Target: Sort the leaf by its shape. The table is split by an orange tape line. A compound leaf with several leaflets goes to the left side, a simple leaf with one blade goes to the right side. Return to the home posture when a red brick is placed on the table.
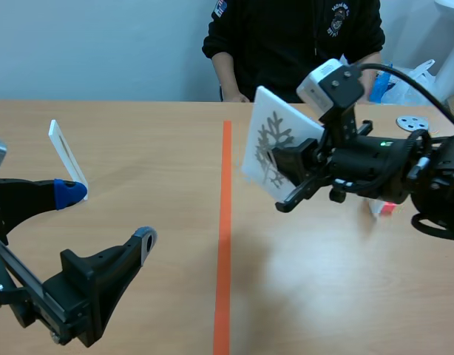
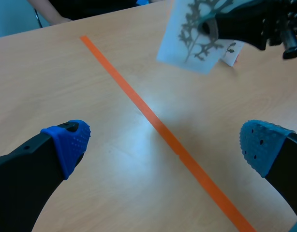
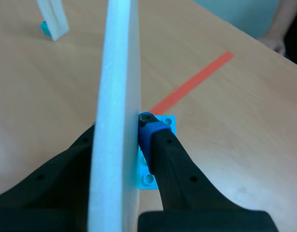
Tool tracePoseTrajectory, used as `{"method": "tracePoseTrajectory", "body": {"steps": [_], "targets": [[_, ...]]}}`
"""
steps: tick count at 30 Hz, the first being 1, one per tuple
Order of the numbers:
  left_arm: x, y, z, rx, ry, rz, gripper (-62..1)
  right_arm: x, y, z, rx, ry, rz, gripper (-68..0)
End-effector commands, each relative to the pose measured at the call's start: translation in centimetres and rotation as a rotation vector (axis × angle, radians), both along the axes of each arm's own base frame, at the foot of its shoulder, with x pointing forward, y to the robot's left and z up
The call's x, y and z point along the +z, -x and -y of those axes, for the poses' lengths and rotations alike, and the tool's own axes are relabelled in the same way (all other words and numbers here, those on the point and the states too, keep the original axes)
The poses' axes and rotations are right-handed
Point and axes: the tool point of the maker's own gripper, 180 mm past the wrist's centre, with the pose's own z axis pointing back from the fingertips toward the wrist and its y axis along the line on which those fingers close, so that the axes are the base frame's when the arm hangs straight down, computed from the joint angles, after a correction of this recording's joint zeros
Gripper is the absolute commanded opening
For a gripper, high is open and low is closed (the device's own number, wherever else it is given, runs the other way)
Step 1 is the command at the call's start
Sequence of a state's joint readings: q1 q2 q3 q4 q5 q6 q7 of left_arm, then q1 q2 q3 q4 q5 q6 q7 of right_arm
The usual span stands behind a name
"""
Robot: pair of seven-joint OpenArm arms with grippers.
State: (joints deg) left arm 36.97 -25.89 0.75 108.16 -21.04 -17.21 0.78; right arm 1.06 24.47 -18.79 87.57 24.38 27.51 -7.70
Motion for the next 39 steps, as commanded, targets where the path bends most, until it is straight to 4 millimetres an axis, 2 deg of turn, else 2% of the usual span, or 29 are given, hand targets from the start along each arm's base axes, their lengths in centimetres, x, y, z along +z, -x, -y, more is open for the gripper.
{"method": "tracePoseTrajectory", "body": {"steps": [1, 9, 17, 23, 32, 39], "targets": [[0.8, -0.1, 0.1, -0.001, 0.02, 0.022, 1.4, 0.5, -0.3, 1.5, -0.041, -0.026, 0.0, -66.0], [0.8, -0.1, 0.1, -0.001, 0.02, 0.023, 1.4, -0.9, 0.6, 8.9, -0.259, -0.029, -0.052, -66.0], [0.8, -0.1, 0.1, -0.001, 0.02, 0.022, 1.4, -2.4, 2.4, 13.0, -0.376, -0.009, -0.097, -66.0], [0.8, -0.1, 0.1, -0.001, 0.02, 0.022, 1.4, -2.6, 2.4, 15.3, -0.461, 0.006, -0.099, -66.0], [0.8, -0.1, 0.1, -0.001, 0.021, 0.022, 1.4, -5.3, 2.9, 16.0, -0.544, -0.052, -0.145, -66.1], [0.8, -0.1, 0.1, -0.001, 0.02, 0.022, 1.4, -6.4, 1.9, 17.2, -0.613, -0.042, -0.133, -66.0]]}}
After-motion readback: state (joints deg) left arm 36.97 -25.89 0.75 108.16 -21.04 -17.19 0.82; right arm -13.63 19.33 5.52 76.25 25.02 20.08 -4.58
